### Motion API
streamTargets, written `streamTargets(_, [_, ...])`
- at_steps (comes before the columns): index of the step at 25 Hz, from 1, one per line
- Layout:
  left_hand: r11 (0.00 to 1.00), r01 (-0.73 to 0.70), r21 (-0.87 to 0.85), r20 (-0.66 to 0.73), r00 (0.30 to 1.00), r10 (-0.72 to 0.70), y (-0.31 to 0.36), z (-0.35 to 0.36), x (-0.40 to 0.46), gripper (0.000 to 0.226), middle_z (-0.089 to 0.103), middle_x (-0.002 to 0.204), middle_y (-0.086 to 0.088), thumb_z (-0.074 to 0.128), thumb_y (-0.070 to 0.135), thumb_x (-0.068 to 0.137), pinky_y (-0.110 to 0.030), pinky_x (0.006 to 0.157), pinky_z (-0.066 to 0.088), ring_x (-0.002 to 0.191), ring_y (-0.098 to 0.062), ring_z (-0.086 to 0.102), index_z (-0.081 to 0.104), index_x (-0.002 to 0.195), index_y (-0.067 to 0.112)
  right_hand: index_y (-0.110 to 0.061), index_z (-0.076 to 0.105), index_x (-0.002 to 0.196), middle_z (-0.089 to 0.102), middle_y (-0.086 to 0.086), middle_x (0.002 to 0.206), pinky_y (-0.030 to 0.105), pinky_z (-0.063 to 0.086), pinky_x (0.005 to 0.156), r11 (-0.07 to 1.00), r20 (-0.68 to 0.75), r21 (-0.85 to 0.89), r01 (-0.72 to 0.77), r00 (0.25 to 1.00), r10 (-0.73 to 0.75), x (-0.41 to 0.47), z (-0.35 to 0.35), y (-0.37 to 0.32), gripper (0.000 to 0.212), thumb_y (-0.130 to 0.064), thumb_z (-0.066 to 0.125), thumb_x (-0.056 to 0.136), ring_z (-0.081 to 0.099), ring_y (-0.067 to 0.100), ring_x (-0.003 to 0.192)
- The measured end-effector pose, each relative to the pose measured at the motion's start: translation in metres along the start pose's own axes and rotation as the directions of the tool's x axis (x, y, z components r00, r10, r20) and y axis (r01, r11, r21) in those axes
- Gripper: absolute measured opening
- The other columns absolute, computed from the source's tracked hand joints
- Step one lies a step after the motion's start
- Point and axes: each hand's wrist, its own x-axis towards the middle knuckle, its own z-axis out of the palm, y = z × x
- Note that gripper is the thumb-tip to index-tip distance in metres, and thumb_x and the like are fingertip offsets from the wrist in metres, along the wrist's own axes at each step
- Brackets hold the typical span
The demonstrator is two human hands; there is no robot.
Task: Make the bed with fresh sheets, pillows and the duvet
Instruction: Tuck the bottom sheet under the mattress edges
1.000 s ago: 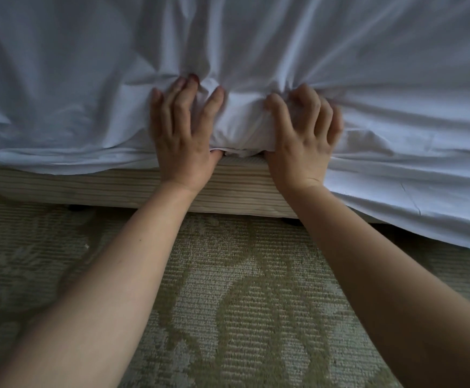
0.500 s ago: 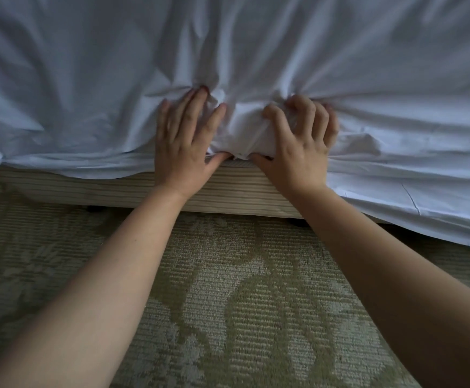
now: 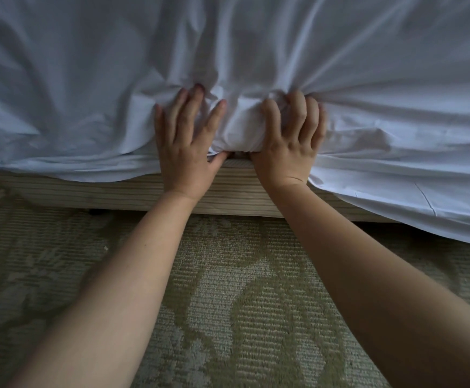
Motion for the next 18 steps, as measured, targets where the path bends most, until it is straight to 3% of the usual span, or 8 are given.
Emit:
streamTargets(4, [0.995,0.008,-0.103,0.141,0.990,0.007,-0.003,-0.020,-0.005,0.079,0.038,0.148,-0.017,0.075,0.018,0.071,-0.054,0.113,0.021,0.138,-0.029,0.027,0.039,0.140,0.020,-0.024,0.043,0.116,0.028,0.007,0.128,0.036,0.002,0.116,0.998,0.060,0.060,-0.024,0.998,0.020,0.000,-0.004,-0.007,0.059,-0.009,0.070,0.066,0.030,0.029,0.122])
streamTargets(7, [0.998,0.002,-0.064,0.292,0.956,0.017,-0.032,-0.045,-0.021,0.077,0.034,0.150,-0.015,0.076,0.009,0.071,-0.053,0.113,0.025,0.139,-0.029,0.028,0.041,0.140,0.017,-0.023,0.055,0.111,0.027,0.007,0.130,0.039,0.000,0.115,0.982,0.160,0.183,0.050,0.984,-0.080,0.001,-0.015,-0.026,0.051,-0.023,0.073,0.063,0.025,0.029,0.127])
streamTargets(10, [0.998,0.057,0.030,0.405,0.912,-0.064,-0.069,-0.068,-0.036,0.081,0.029,0.153,-0.016,0.079,0.015,0.073,-0.053,0.112,0.026,0.140,-0.033,0.029,0.039,0.143,0.015,-0.021,0.067,0.105,0.029,0.010,0.133,0.037,0.000,0.116,0.958,0.126,0.237,0.161,0.973,-0.194,0.000,-0.009,-0.047,0.048,-0.037,0.076,0.061,0.028,0.031,0.129])
streamTargets(13, [0.989,0.094,0.113,0.386,0.913,-0.131,-0.086,-0.079,-0.034,0.086,0.022,0.154,-0.021,0.077,0.023,0.076,-0.049,0.115,0.022,0.141,-0.036,0.024,0.030,0.148,0.013,-0.021,0.067,0.107,0.030,0.010,0.133,0.032,0.001,0.114,0.963,0.119,0.183,0.199,0.967,-0.223,0.001,-0.001,-0.047,0.055,-0.049,0.077,0.060,0.029,0.032,0.127])
streamTargets(18, [0.988,-0.007,0.153,0.360,0.932,-0.049,-0.077,-0.059,-0.010,0.106,0.022,0.155,-0.020,0.080,0.043,0.068,-0.052,0.114,0.020,0.142,-0.036,0.022,0.014,0.148,0.022,-0.013,0.059,0.124,0.041,0.025,0.137,0.041,0.009,0.116,0.933,0.034,0.180,0.313,0.946,-0.324,0.008,0.000,-0.056,0.057,-0.032,0.077,0.074,0.032,0.038,0.129])
